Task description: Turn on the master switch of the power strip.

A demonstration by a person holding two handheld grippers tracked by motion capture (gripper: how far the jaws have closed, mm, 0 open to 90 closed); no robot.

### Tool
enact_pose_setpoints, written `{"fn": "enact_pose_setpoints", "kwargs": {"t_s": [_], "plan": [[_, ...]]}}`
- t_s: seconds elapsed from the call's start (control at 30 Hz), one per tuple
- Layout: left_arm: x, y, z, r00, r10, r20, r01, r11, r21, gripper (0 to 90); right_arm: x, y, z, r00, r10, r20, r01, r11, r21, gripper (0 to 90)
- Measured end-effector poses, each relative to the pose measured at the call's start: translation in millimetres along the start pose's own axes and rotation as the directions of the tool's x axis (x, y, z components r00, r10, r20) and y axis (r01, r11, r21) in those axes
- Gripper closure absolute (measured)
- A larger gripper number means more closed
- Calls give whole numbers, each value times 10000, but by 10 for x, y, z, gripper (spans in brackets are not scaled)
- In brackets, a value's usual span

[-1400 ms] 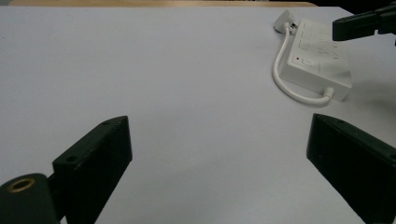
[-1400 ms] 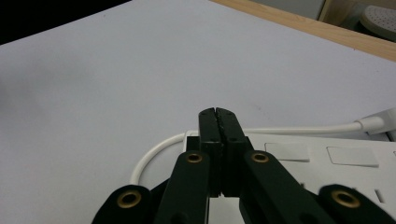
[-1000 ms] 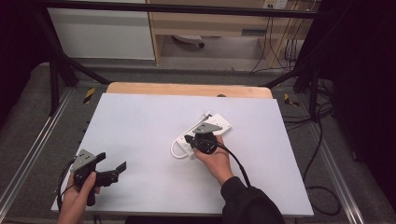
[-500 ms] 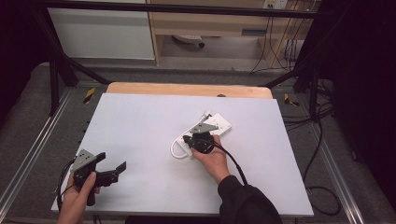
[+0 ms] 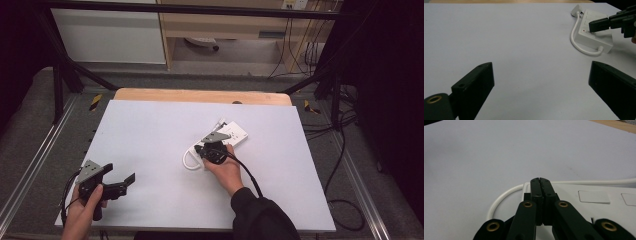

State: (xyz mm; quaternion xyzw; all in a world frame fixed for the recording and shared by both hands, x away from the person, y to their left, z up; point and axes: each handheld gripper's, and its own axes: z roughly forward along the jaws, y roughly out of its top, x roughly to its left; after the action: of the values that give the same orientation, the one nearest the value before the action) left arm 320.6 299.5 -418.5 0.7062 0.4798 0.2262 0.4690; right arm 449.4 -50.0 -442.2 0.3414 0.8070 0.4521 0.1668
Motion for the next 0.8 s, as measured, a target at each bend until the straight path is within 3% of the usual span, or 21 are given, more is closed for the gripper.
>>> {"fn": "enact_pose_setpoints", "kwargs": {"t_s": [0.8], "plan": [[4,0,-4,10000,-28,-10,28,10000,-35,62,2,14,40,10000,-88,39,87,9999,126,900]]}}
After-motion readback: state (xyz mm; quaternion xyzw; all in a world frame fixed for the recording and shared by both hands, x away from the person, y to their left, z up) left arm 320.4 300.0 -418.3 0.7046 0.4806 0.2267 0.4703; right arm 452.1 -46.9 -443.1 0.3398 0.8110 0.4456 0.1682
